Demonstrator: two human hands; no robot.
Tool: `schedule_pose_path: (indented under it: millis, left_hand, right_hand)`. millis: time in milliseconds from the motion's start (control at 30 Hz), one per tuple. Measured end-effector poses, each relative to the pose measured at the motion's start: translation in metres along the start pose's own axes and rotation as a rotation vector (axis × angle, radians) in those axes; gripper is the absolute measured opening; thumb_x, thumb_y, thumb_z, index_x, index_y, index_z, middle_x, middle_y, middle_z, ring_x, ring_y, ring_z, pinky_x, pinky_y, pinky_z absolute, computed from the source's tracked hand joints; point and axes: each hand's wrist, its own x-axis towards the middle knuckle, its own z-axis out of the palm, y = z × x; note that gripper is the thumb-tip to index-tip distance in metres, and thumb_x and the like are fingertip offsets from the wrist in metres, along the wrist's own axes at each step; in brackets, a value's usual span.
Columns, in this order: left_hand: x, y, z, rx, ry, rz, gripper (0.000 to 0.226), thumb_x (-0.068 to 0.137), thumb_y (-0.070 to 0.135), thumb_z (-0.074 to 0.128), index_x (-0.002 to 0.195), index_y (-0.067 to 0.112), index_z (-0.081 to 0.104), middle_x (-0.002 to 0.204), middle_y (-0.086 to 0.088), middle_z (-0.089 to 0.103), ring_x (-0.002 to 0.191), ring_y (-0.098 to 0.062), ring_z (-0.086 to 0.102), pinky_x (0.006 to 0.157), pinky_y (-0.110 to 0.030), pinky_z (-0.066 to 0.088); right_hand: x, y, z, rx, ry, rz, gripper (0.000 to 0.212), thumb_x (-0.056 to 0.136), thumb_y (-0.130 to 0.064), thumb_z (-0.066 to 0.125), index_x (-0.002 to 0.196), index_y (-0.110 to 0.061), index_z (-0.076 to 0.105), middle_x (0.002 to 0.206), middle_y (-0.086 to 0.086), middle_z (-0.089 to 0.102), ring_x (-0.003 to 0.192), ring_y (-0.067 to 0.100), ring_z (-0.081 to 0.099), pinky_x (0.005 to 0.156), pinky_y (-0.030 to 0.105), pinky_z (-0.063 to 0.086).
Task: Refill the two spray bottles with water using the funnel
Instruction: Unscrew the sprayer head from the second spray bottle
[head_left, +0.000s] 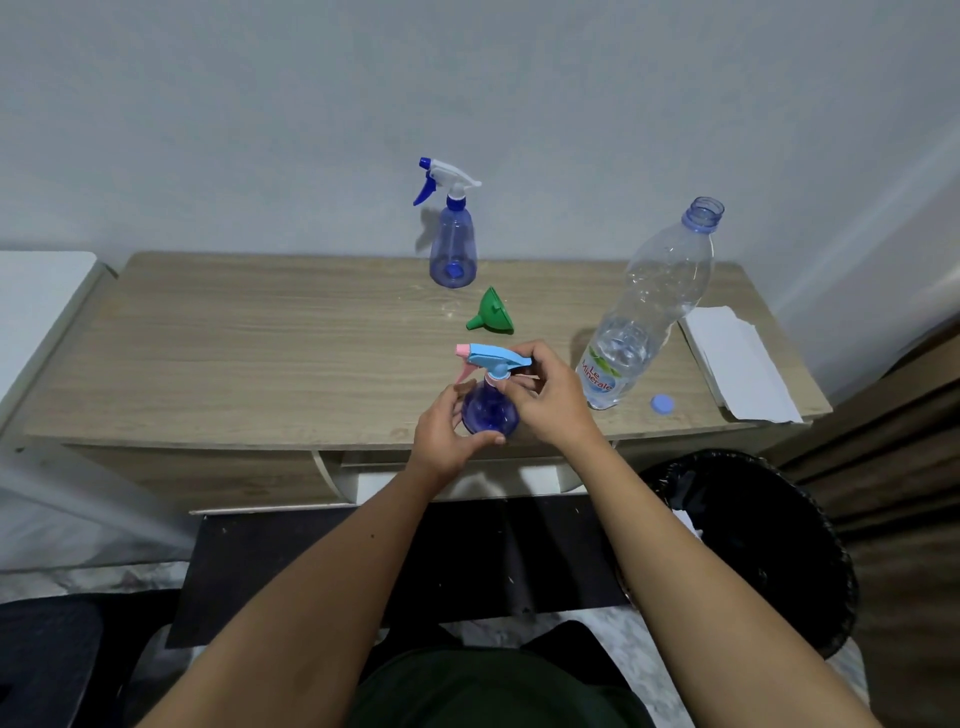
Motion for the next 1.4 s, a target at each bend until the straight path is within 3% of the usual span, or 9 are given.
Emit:
schedule_pose_path:
  millis: [100, 200, 400, 600, 733, 1000, 1133, 1267, 1400]
  left_hand:
    - [0.0, 0.001, 0.0, 0.004, -0.002, 0.02, 0.112, 0.051, 0.054, 0.1, 0.146, 0.019, 0.052, 0.142, 0.001, 0.065, 0.131, -0.011, 0.064, 0.113, -0.045, 0.052]
    - [-0.001, 0.003, 0.0, 0.024, 0.003, 0.041, 0.103, 0.053, 0.047, 0.1, 0.143, 0.03, 0.052, 0.141, 0.003, 0.065, 0.13, -0.01, 0.064, 0.113, -0.043, 0.052]
    - [-0.003, 0.005, 0.002, 0.041, 0.019, 0.073, 0.093, 0.056, 0.045, 0.097, 0.132, 0.056, 0.045, 0.14, 0.005, 0.064, 0.129, -0.01, 0.064, 0.11, -0.033, 0.052]
    - [0.0, 0.003, 0.001, 0.034, -0.011, 0.051, 0.098, 0.062, 0.022, 0.102, 0.14, 0.043, 0.045, 0.143, 0.0, 0.063, 0.13, -0.011, 0.063, 0.112, -0.034, 0.051]
    - [0.0, 0.001, 0.002, 0.017, 0.011, 0.022, 0.097, 0.05, 0.043, 0.1, 0.134, 0.023, 0.056, 0.131, 0.007, 0.067, 0.123, -0.009, 0.067, 0.112, -0.035, 0.052]
    - [-0.002, 0.004, 0.003, -0.008, 0.013, 0.014, 0.09, 0.047, 0.047, 0.099, 0.126, 0.037, 0.058, 0.131, 0.012, 0.067, 0.123, -0.011, 0.067, 0.109, -0.029, 0.051]
    - [-0.003, 0.004, 0.0, -0.015, 0.011, 0.004, 0.092, 0.049, 0.047, 0.1, 0.13, 0.031, 0.058, 0.132, 0.002, 0.069, 0.124, -0.015, 0.067, 0.111, -0.034, 0.052]
    - [-0.004, 0.009, 0.0, -0.031, 0.01, -0.025, 0.097, 0.048, 0.048, 0.099, 0.133, 0.026, 0.057, 0.135, -0.002, 0.067, 0.127, -0.016, 0.066, 0.111, -0.033, 0.052]
    - [-0.003, 0.011, 0.0, -0.008, 0.011, -0.057, 0.092, 0.05, 0.029, 0.104, 0.13, 0.023, 0.058, 0.133, -0.005, 0.069, 0.125, -0.017, 0.067, 0.11, -0.036, 0.053]
  right_hand:
    - [-0.001, -0.002, -0.003, -0.017, -0.003, -0.059, 0.032, 0.087, -0.012, 0.084, 0.113, -0.013, 0.065, 0.113, 0.002, 0.071, 0.1, 0.009, 0.074, 0.088, 0.021, 0.059]
    - [0.001, -0.006, -0.002, -0.05, 0.046, -0.093, 0.036, 0.079, -0.014, 0.091, 0.104, -0.019, 0.067, 0.11, 0.005, 0.07, 0.097, 0.015, 0.071, 0.079, 0.009, 0.053]
    - [0.0, -0.005, -0.01, 0.013, -0.024, -0.059, 0.05, 0.078, -0.01, 0.091, 0.123, -0.019, 0.072, 0.12, -0.002, 0.074, 0.108, 0.012, 0.074, 0.094, 0.028, 0.062]
    - [0.003, -0.017, -0.003, -0.119, 0.032, -0.055, 0.042, 0.079, -0.017, 0.092, 0.114, -0.02, 0.07, 0.108, -0.003, 0.075, 0.094, 0.011, 0.073, 0.082, 0.017, 0.059]
    - [0.003, -0.03, -0.011, 0.044, 0.059, -0.036, 0.044, 0.085, -0.013, 0.087, 0.116, -0.023, 0.057, 0.103, -0.003, 0.075, 0.08, 0.006, 0.076, 0.074, 0.018, 0.058]
    - [0.01, -0.07, -0.034, 0.182, 0.161, -0.127, 0.048, 0.086, -0.01, 0.085, 0.118, -0.019, 0.049, 0.096, 0.001, 0.066, 0.059, -0.003, 0.062, 0.068, 0.014, 0.051]
    - [0.015, -0.09, -0.05, 0.231, 0.239, -0.147, 0.048, 0.086, -0.012, 0.084, 0.122, -0.019, 0.054, 0.101, -0.005, 0.065, 0.059, 0.009, 0.056, 0.072, 0.031, 0.057]
    - [0.02, -0.091, -0.069, 0.24, 0.284, -0.15, 0.047, 0.087, -0.012, 0.082, 0.125, -0.019, 0.055, 0.099, -0.002, 0.064, 0.06, 0.014, 0.049, 0.072, 0.033, 0.055]
    - [0.021, -0.059, -0.07, 0.196, 0.272, -0.056, 0.048, 0.084, -0.017, 0.083, 0.124, -0.022, 0.057, 0.095, 0.002, 0.062, 0.058, 0.007, 0.049, 0.068, 0.028, 0.052]
